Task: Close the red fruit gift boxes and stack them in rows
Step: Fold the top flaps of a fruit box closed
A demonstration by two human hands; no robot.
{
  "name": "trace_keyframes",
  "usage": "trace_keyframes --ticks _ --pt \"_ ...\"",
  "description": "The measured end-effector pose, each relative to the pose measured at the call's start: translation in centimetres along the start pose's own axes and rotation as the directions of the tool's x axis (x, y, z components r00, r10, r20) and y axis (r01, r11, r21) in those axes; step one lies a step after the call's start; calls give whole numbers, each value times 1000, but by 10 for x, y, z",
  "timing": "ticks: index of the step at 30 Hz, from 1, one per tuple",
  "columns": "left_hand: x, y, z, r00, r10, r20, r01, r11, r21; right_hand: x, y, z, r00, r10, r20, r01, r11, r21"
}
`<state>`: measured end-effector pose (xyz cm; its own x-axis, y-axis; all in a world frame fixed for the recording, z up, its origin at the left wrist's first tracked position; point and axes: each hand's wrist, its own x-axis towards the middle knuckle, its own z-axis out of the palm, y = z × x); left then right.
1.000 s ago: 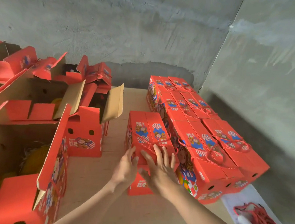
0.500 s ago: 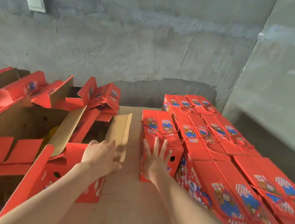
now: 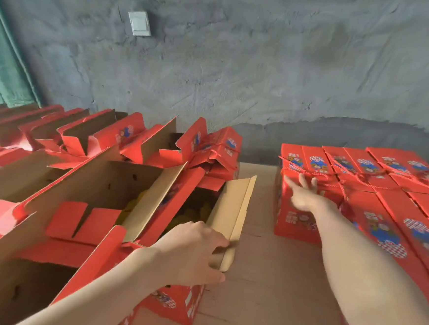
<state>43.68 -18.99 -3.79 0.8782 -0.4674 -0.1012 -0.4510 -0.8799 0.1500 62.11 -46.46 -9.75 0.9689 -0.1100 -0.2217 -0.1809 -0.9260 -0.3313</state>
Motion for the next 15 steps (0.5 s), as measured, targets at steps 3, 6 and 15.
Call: trace_keyframes --ticks 3,6,15 --pt "-2 -1 0 1000 -2 -16 2 1000 -30 -6 1 4 987 -62 -149 69 996 47" --pt "-5 2 4 1000 -20 -19 20 1000 -14 -46 -27 40 972 -105 -210 156 958 242" --pt "-55 -5 -13 893 -174 -415 119 981 -154 -194 -113 69 884 -272 381 -204 509 836"
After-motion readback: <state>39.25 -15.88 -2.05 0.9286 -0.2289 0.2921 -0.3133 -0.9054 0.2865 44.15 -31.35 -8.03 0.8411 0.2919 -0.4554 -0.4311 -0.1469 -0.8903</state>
